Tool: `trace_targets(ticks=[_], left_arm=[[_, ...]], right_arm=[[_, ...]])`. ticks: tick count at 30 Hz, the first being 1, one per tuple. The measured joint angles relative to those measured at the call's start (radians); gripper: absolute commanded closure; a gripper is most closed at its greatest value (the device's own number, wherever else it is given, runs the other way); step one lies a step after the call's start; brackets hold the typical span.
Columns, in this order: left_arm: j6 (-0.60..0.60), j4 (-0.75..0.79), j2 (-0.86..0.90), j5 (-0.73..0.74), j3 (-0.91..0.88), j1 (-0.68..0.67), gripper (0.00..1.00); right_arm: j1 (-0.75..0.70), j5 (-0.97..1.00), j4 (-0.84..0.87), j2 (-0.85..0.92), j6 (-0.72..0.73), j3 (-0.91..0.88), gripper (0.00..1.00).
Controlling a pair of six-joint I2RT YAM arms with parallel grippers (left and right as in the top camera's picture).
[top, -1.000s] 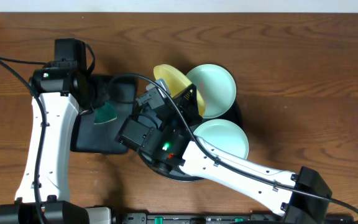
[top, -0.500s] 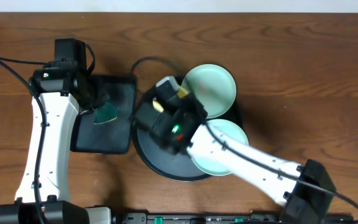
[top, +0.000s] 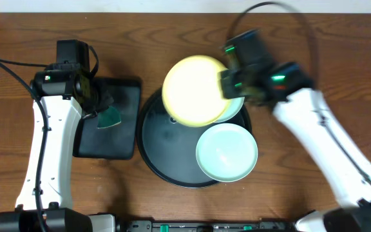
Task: Clean dirty plates on tray and stack at the side
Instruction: 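Lift the yellow plate with the right gripper and carry it right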
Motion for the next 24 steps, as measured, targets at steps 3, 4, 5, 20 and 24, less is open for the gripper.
trace_targets(ticks=[3,4,5,20,24], left_arm=[[0.0,0.001,0.0,0.0,0.0,0.0,0.93],[0.0,0.002,0.0,0.0,0.0,0.0,0.93],[0.0,0.002,0.0,0.0,0.0,0.0,0.93],[0.0,0.006,0.0,0.0,0.0,0.0,0.93],[0.0,0.006,0.0,0.0,0.0,0.0,0.93]], right_arm=[[-0.164,-0.095,-0.034,-0.07,-0.003,0.002,0.99],[-0.223,-0.123,-0.05,-0.084,-0.003,0.004,0.99],[-0.27,-0.144,-0.067,-0.094,-0.003,0.004,0.99],[-0.667,-0.024,-0.056,-0.09,-0.031,-0.164,0.99],[-0.666,0.011,0.098,-0.083,-0.055,-0.328,0.99]])
